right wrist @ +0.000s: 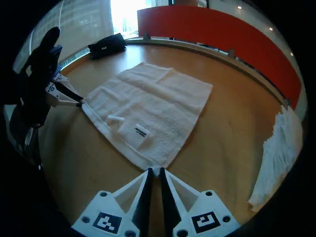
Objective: Fold towel
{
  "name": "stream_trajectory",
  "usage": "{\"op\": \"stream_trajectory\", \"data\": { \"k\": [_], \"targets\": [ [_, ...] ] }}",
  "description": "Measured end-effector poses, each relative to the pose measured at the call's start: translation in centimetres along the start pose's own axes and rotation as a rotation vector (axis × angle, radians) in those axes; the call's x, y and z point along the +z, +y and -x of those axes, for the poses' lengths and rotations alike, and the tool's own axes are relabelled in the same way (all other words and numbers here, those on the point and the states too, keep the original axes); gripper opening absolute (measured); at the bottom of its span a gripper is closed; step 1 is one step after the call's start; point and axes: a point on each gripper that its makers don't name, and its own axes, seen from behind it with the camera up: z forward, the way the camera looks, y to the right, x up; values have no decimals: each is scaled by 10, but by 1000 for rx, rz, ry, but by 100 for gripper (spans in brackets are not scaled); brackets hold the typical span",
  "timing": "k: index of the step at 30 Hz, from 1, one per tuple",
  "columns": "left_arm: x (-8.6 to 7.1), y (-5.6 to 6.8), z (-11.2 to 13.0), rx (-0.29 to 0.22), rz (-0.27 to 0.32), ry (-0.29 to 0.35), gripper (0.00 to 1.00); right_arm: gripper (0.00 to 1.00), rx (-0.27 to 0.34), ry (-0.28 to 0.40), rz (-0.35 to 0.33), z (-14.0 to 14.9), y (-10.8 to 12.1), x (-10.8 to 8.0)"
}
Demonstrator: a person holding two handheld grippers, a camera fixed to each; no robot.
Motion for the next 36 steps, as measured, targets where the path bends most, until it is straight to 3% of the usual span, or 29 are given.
{"op": "stream_trajectory", "data": {
  "k": [2, 11, 20, 36],
  "targets": [
    [-1, -2, -1, -7, -10, 7, 9, 13, 3, 1, 0, 0, 0, 0],
    [-1, -2, -2, -34, -17, 10, 8, 11, -30, 9, 8, -3, -2, -2],
    [-7, 0, -4, -54, -6, 13, 8, 11, -19, 35, -1, -15, -3, -9],
    [-42, 5, -29, -124, 17, 52, 7, 10, -36, 99, -16, -49, -15, -43]
  ]
}}
